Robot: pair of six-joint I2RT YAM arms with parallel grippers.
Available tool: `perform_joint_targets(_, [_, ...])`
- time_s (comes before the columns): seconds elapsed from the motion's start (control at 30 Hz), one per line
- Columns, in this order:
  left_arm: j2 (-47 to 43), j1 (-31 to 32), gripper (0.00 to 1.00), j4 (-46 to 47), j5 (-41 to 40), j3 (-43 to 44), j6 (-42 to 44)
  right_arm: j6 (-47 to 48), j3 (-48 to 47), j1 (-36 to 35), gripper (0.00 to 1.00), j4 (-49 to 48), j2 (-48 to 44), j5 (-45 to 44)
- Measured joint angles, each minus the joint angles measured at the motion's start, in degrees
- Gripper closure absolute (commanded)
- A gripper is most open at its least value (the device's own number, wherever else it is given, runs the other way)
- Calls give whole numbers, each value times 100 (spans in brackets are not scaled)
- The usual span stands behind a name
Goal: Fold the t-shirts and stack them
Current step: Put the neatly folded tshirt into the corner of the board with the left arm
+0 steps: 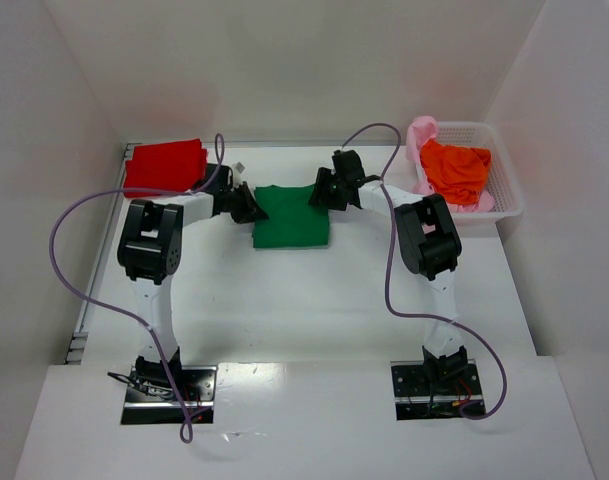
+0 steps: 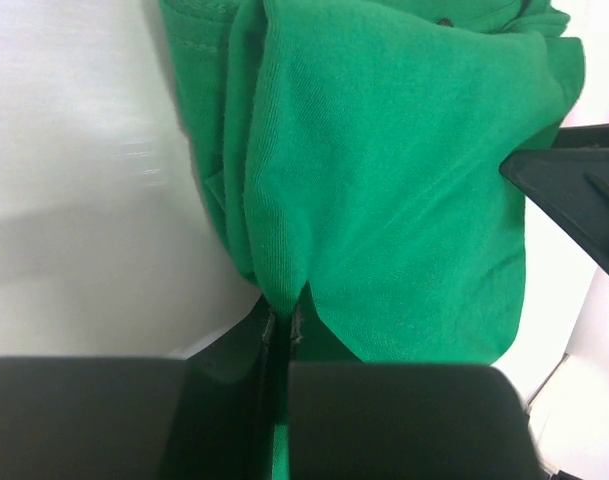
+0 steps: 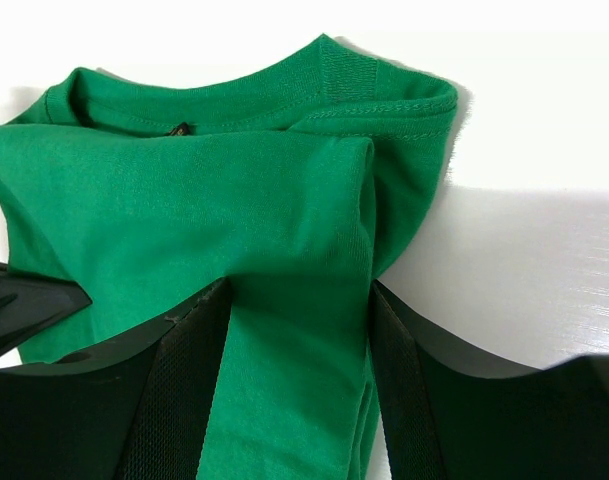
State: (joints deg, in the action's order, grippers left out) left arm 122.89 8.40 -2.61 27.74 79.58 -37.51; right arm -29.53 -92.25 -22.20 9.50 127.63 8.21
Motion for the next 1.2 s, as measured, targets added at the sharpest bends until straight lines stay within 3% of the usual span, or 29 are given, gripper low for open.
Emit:
perform_joint_targets(0.1, [23,29,100,-322,-130,210,141,4,23,0,35,-13,-14,2])
perform_joint_targets(0.23, [24,103,100,-953,-577,637,512,27,93,-15,3,44,-149,-79])
perform_joint_targets(0.27, [24,112,100,-1116,-708,765,600,43,125,-19,0,105,-216,-141])
perform_joint_targets(0.47, [32,73,100,-1915,-1398,1706,1173,116,299,44,0,506,-824,-413])
perform_joint_targets(0.83, [293,-219,100,-2923,-2516,3240,1854,337,762,525,0,680,-3398,-593])
perform_joint_targets(1.2, [1155,-579,100,-3579,-3370,4726,2400,474,1687,509,0,1319,-4669,-856])
